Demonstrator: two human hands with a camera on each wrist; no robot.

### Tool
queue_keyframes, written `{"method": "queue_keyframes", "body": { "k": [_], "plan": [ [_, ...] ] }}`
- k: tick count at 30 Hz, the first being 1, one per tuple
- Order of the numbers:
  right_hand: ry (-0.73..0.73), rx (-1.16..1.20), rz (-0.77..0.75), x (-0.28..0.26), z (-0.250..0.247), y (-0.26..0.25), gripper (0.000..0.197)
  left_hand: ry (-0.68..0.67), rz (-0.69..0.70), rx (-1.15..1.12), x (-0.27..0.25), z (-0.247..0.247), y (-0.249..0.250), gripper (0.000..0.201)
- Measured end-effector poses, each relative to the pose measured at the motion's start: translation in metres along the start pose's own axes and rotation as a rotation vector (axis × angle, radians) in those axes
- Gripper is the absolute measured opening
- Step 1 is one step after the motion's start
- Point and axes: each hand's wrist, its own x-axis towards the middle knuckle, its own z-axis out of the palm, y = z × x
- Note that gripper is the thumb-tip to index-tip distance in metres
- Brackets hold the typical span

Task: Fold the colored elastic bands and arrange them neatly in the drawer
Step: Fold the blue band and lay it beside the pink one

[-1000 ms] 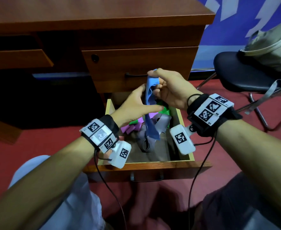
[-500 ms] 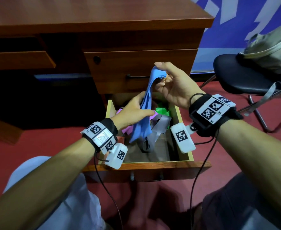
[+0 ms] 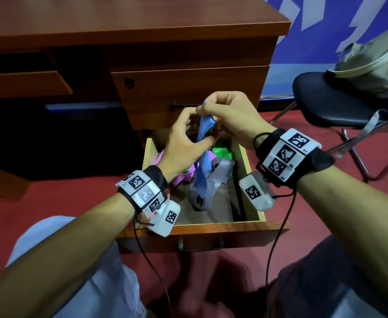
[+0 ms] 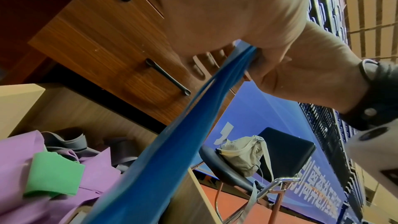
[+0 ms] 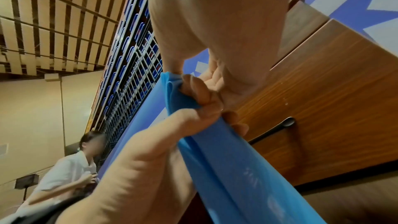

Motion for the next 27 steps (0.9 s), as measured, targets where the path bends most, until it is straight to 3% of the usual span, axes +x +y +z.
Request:
{"method": "queue_keyframes", "body": {
  "k": [9, 14, 17, 21, 27],
  "plan": [
    [0.012, -0.075, 0.033, -0.005, 0.004, -0.002, 0.018, -0.106, -0.109, -0.012, 0.0, 0.001, -0.004, 0.045],
    [0.051, -0.365, -0.104, -0.002, 0.004, 0.004, 0.013, -0.118, -0.174, -0.097, -0.002, 0.003, -0.008, 0.026],
    [0.029, -0.201, -0.07, -0.003, 0.008, 0.004, 0.015, -0.113, -0.184, -0.105, -0.001, 0.005, -0.007, 0.018],
    [-0.02, 0.048, -0.012, -0.006, 0.009, -0.002, 0.023, -0.131, -0.2, -0.162, 0.0, 0.006, -0.006, 0.029],
    [-0.03, 0.422, 0.068, -0.009, 0.006, -0.016, 0.007, -0.141, -0.172, -0.172, -0.005, 0.006, -0.009, 0.034]
  ]
}}
